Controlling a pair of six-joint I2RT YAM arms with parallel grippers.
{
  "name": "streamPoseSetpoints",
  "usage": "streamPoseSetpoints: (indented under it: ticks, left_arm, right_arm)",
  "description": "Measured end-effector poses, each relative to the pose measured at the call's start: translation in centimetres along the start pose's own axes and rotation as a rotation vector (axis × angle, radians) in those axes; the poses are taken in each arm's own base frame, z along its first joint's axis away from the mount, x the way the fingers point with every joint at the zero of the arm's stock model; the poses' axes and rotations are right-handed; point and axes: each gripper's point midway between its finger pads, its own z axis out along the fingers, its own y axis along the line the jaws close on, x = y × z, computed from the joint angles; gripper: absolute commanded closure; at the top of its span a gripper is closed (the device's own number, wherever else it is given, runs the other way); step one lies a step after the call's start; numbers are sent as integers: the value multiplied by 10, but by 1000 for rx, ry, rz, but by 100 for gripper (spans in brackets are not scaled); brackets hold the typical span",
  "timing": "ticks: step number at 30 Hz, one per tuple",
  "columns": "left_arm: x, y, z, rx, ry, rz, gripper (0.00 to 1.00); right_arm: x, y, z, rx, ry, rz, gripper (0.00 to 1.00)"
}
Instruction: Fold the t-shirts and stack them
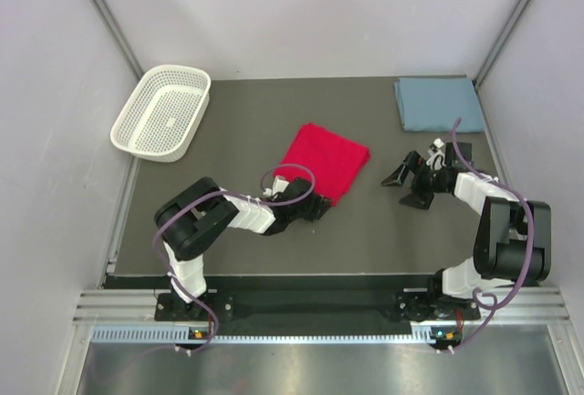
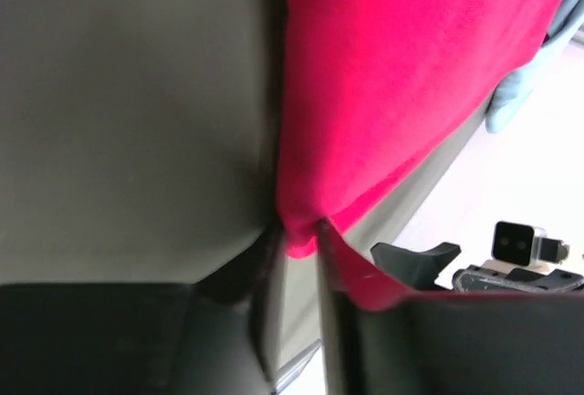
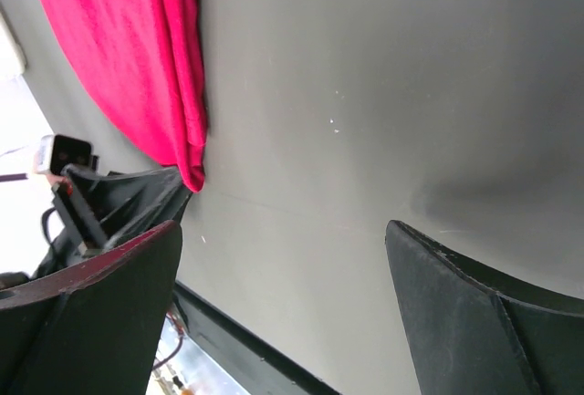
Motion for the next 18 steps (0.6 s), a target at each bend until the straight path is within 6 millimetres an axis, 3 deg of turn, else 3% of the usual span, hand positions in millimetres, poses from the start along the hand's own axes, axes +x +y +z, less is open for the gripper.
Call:
streamPoseSetpoints:
  ticks: [5, 8, 18]
  left_arm:
    - [1, 2, 6, 10, 16, 5, 86]
    - [2, 2, 6, 6, 31, 23, 100]
    - [3, -25, -10, 45, 76, 27, 100]
  right_arm:
    - [1, 5, 7, -13, 7, -12, 7]
    - [1, 13, 15, -50, 16, -6, 6]
    - [-1, 60, 45, -198, 7, -57, 0]
